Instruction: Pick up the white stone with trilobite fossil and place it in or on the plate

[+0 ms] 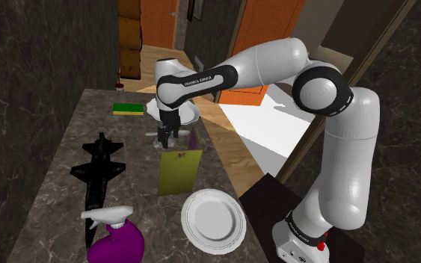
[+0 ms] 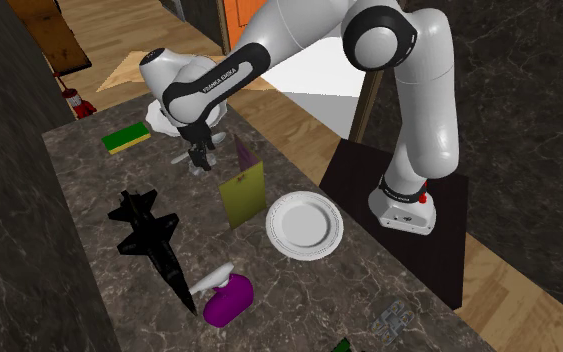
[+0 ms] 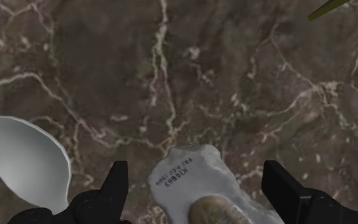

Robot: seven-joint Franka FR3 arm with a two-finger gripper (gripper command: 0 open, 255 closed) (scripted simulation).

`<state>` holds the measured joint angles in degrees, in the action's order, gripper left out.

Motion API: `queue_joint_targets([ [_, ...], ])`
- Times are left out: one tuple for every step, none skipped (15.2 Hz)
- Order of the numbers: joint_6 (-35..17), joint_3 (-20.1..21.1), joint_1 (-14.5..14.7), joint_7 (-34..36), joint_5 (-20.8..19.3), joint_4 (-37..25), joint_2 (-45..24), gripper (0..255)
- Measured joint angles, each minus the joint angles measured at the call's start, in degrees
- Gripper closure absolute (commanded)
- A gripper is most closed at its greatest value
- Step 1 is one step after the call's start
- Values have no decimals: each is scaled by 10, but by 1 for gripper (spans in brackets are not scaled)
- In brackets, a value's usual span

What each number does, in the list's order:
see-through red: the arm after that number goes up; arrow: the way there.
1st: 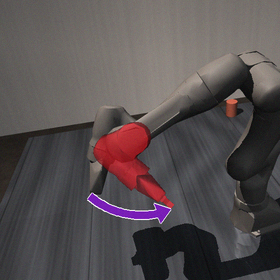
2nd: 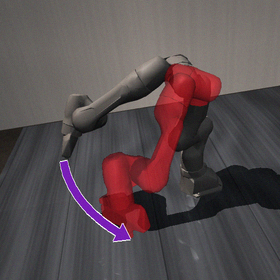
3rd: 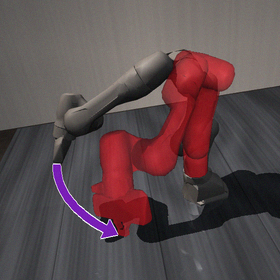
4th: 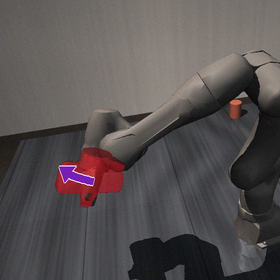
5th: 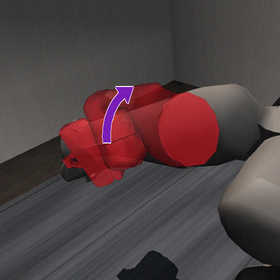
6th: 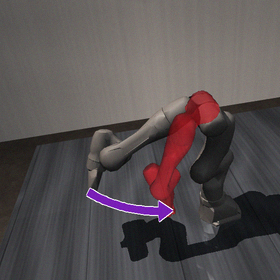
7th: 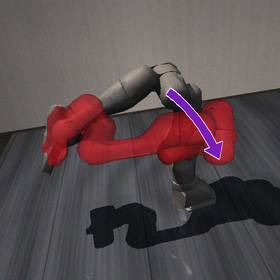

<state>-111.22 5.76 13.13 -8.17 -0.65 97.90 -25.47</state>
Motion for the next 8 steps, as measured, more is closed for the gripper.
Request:
queue_joint_targets([
  [0,0,0,0,0,0,0,255],
  [0,0,0,0,0,0,0,255],
  [0,0,0,0,0,0,0,255],
  [0,0,0,0,0,0,0,255],
  [0,0,0,0,0,0,0,255],
  [0,0,0,0,0,0,0,255],
  [0,0,0,0,0,0,0,255],
  [0,0,0,0,0,0,0,255],
])
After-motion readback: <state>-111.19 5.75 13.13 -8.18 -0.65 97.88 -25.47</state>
